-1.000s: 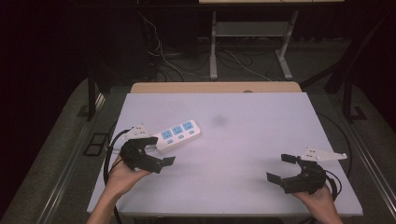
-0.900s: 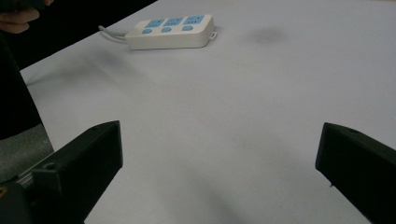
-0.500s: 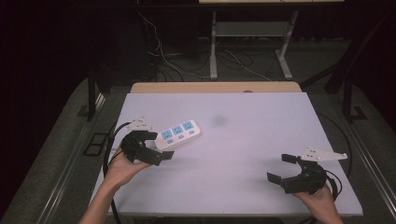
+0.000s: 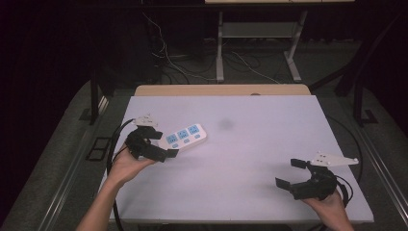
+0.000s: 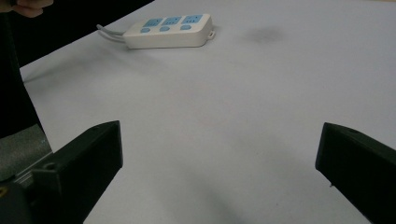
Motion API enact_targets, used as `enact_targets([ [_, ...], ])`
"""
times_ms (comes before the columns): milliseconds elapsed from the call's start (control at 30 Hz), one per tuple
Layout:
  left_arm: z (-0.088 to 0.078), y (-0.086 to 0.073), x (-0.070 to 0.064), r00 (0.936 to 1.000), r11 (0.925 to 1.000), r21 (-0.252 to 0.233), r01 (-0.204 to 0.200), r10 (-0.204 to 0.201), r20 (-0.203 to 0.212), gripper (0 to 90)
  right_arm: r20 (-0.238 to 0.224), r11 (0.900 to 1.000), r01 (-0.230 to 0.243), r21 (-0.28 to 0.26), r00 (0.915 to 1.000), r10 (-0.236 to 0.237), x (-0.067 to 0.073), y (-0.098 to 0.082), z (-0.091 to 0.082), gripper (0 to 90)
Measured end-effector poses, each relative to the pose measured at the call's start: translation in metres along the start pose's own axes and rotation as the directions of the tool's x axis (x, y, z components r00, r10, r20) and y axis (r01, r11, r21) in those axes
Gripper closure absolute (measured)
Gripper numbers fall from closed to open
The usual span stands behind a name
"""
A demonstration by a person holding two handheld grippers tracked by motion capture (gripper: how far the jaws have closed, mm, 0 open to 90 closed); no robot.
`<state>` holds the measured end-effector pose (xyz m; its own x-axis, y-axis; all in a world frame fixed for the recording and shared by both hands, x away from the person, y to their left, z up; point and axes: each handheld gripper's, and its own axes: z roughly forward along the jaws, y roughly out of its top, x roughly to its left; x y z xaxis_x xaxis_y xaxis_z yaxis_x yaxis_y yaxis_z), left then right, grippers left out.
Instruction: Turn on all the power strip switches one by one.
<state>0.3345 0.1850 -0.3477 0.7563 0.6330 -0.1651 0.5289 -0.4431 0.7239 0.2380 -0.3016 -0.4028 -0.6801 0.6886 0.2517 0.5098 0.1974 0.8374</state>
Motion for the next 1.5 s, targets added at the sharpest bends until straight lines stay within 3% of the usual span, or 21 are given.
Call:
enact_targets([
  [433,0.006,0.013,0.011,0.9998,0.9999,0.013,0.000,0.000,-0.022,18.3,0.002,1.000,0.003,-0.001,1.0000,-0.003,-0.001,0.000,0.000,0.7],
  [767,0.016,0.014,0.020,0.9993,0.9998,0.020,0.005,-0.005,-0.038,40.4,0.003,1.000,0.004,-0.002,1.0000,-0.004,-0.001,0.000,-0.001,0.7],
  [1200,0.028,0.013,0.031,0.9993,0.9997,0.024,0.010,-0.009,-0.036,77.3,0.003,1.000,0.004,-0.003,1.0000,-0.004,-0.001,0.000,-0.001,0.7],
  [1400,0.033,0.012,0.036,0.9996,0.9994,0.034,0.006,-0.005,-0.029,88.7,0.004,1.000,0.003,-0.002,1.0000,-0.003,-0.002,-0.001,-0.001,0.7],
  [1500,0.036,0.011,0.038,0.9994,0.9989,0.046,0.007,-0.006,-0.033,89.2,0.004,1.000,0.003,-0.003,1.0000,-0.003,-0.002,-0.001,-0.001,0.7],
])
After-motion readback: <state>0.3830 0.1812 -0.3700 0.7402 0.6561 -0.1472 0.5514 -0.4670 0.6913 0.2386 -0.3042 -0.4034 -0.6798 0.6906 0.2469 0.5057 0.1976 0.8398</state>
